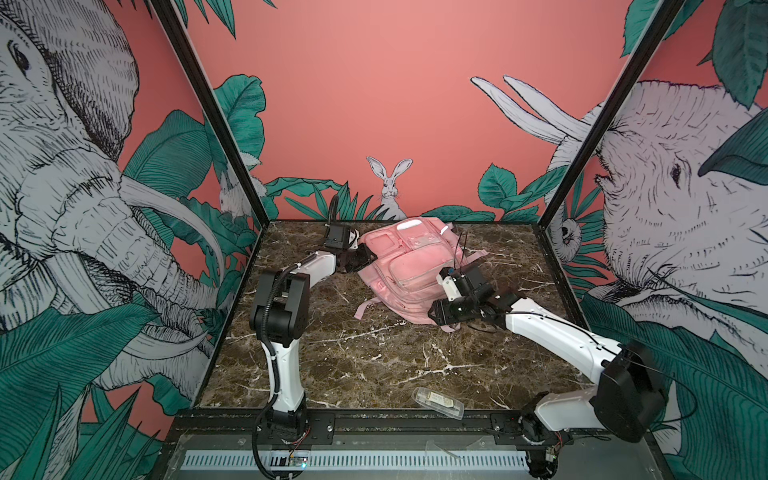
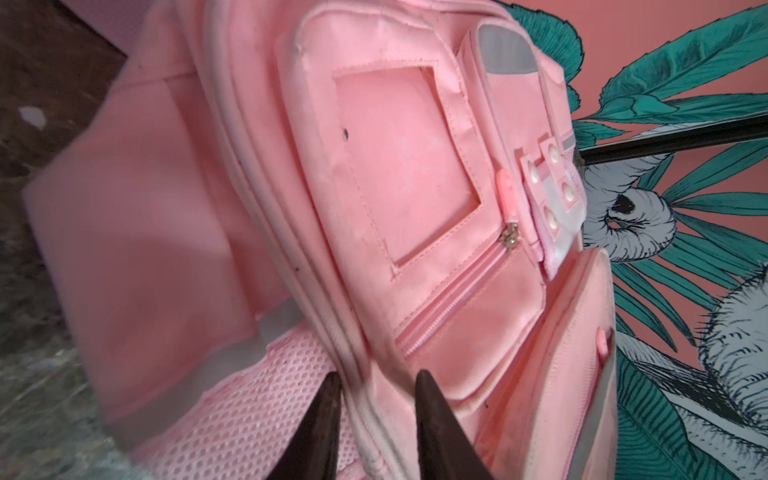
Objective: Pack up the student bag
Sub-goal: 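Move the right gripper down to the clear pencil case near the robot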
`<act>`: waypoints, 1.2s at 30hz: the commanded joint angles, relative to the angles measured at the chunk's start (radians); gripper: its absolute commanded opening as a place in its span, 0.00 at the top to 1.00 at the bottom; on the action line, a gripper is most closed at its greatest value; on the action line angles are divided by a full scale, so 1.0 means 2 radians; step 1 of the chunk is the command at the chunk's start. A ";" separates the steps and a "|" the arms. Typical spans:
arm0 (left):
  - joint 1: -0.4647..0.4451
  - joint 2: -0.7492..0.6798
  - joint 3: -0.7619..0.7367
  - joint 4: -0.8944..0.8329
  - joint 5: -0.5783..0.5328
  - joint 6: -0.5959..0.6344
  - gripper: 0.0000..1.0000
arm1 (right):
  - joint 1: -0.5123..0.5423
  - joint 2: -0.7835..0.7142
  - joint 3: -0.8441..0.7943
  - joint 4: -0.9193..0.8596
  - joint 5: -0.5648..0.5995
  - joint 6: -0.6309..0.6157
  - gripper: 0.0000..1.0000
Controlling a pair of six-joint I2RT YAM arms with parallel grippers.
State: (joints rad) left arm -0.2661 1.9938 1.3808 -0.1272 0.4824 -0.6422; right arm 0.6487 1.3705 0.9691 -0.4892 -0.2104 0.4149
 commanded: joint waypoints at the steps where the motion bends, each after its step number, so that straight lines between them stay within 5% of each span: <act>1: -0.003 -0.051 -0.034 0.002 0.010 0.006 0.61 | 0.010 -0.019 -0.012 -0.017 0.026 -0.022 0.39; 12: -0.008 -0.123 -0.067 -0.045 0.018 0.053 0.31 | 0.066 -0.115 -0.077 -0.025 0.096 -0.044 0.32; 18: -0.014 -0.151 -0.068 -0.076 0.013 0.076 0.28 | 0.133 -0.135 -0.086 -0.047 0.090 -0.059 0.33; 36: -0.047 -0.154 -0.085 -0.087 0.032 0.092 0.28 | 0.339 0.001 -0.069 -0.108 0.143 0.026 0.31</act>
State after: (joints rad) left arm -0.3634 1.7050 1.2098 -0.2882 0.5251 -0.4774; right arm 1.3075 1.3624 0.8211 -0.6594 0.0460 0.4210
